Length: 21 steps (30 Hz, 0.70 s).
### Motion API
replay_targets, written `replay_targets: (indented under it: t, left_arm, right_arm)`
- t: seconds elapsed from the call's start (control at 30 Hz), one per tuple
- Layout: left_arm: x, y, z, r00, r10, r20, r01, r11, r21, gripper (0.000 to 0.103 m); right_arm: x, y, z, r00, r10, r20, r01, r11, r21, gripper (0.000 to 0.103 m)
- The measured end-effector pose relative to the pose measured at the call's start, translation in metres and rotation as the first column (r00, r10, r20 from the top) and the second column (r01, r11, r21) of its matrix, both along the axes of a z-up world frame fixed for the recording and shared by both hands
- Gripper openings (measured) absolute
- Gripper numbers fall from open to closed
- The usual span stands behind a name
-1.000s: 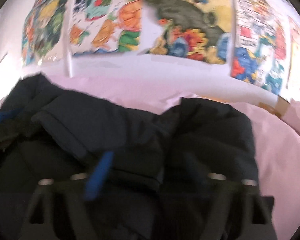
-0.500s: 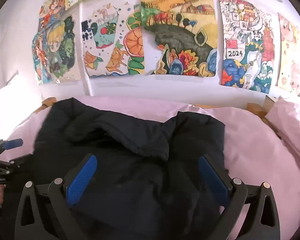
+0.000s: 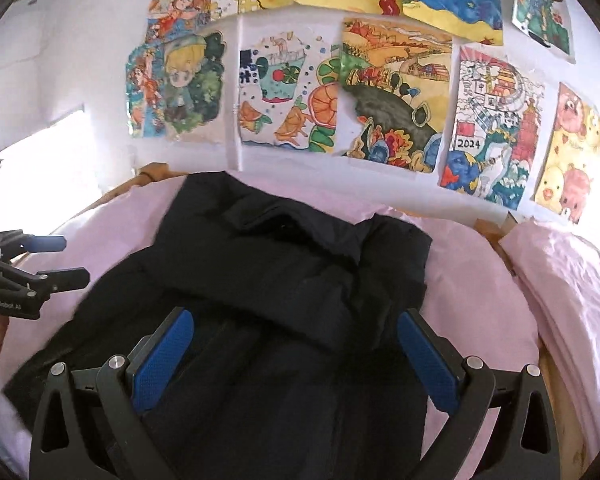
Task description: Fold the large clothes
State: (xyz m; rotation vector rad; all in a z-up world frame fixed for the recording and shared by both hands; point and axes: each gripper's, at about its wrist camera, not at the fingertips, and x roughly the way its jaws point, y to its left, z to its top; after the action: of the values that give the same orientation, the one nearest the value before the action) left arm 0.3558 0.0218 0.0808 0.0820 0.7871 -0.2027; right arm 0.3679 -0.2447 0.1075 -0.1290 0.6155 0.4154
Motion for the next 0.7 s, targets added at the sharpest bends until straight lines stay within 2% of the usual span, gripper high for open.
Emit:
replay_targets:
  t: [0.13, 0.27, 0.37, 0.6, 0.7]
  left_arm:
    - [-0.043, 0.000, 0.014, 1.000, -0.024, 0.012, 0.024, 1.000, 0.001, 0.089]
    - [-0.076, 0.008, 0.019, 0.998, -0.055, -0.007, 0.055, 0.999, 0.000, 0.090]
    - [-0.097, 0.013, 0.018, 0.997, -0.076, -0.015, 0.076, 0.997, 0.016, 0.094]
    - [-0.140, 0.026, -0.003, 0.990, -0.141, 0.016, 0.138, 0.983, 0.119, 0.095]
    - [-0.165, 0.034, -0.012, 0.983, -0.157, 0.097, 0.142, 0.979, 0.144, 0.095]
  right_arm:
    - [-0.036, -0.003, 0.014, 0.999, -0.013, -0.033, 0.013, 1.000, 0.026, 0.103]
    - [-0.075, -0.004, 0.026, 1.000, -0.019, -0.017, 0.019, 1.000, -0.001, 0.103]
    - [-0.102, -0.003, 0.029, 1.000, -0.013, -0.024, 0.012, 1.000, -0.029, 0.103]
    - [-0.161, 0.009, 0.012, 0.998, 0.051, -0.039, -0.056, 0.990, -0.126, 0.103]
    - [-0.178, 0.015, 0.000, 0.994, 0.099, -0.042, -0.105, 0.979, -0.176, 0.103]
